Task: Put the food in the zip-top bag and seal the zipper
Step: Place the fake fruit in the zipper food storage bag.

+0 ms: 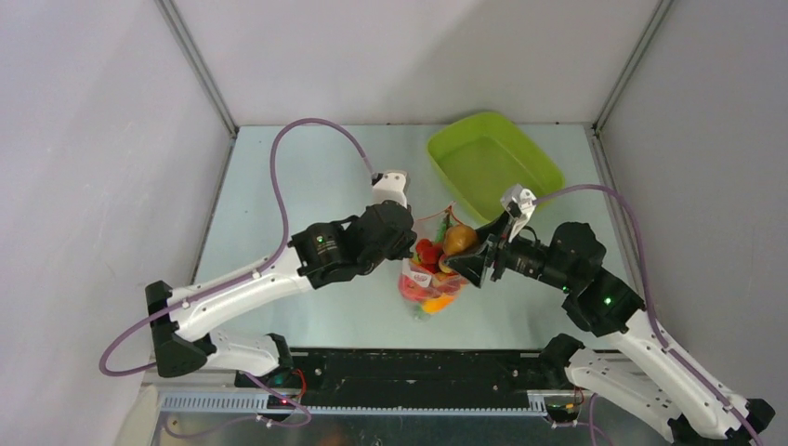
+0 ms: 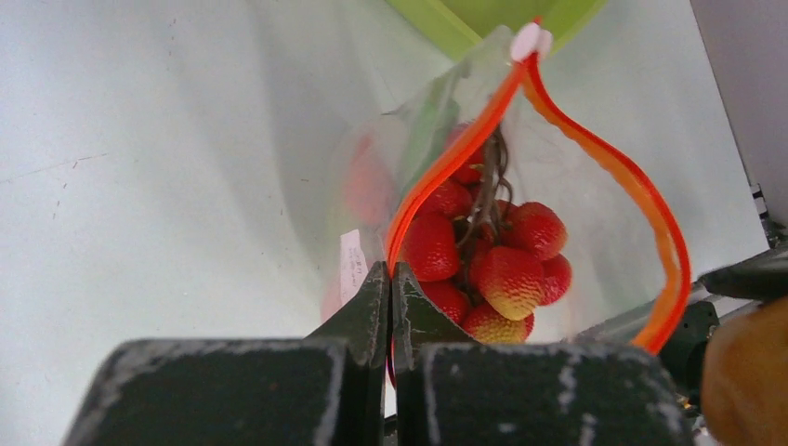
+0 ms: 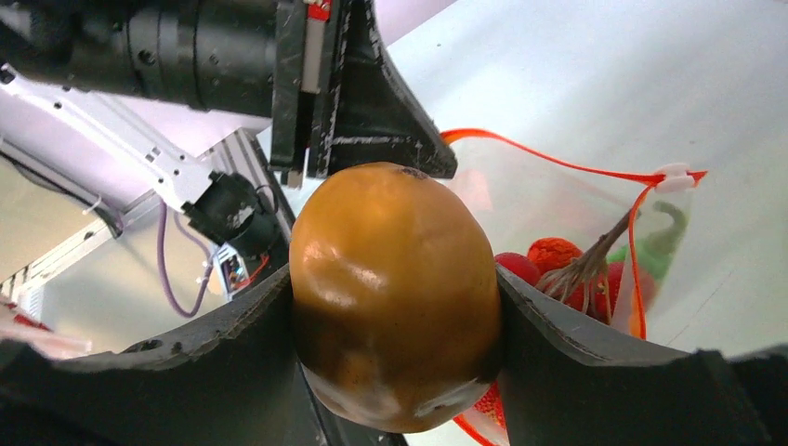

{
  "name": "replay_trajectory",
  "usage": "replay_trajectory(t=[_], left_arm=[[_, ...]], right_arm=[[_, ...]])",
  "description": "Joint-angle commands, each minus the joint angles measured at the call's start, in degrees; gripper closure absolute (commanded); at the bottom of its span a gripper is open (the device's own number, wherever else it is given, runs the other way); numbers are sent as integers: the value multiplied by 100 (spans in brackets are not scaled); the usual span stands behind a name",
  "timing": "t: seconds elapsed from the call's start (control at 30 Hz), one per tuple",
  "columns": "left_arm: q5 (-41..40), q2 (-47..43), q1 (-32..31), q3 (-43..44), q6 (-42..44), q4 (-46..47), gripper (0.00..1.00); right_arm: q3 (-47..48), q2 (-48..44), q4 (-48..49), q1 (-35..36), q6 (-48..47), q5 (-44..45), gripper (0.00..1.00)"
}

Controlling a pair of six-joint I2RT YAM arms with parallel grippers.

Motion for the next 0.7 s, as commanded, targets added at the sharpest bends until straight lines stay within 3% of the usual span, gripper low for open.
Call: replay_trajectory(t=[0.0, 0.27, 0.67], left_arm=[[-112, -186, -58, 128, -277, 277, 100], [-60, -299, -91, -7, -341, 373, 100], [-144, -549, -88, -232, -398, 590, 100]], right_arm=[[208, 295, 745, 274, 142, 765, 49], [132, 1038, 1266, 665, 59, 1568, 44], [-43, 1467, 1000, 923, 196, 2176, 35]])
